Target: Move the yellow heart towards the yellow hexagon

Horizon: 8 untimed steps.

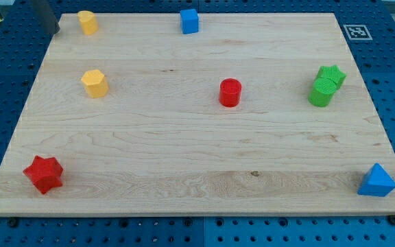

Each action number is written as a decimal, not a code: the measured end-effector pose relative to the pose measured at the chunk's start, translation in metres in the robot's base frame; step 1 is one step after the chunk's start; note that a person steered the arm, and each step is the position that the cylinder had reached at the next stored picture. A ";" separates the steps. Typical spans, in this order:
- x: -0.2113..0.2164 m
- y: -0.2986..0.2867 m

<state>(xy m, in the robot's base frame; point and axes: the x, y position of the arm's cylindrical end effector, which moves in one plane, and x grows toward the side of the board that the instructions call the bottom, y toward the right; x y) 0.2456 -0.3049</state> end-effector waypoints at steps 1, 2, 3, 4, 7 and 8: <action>-0.013 0.002; -0.030 0.011; -0.036 0.026; -0.037 0.048; -0.023 0.067; -0.019 0.098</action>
<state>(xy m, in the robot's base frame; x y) 0.2262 -0.2070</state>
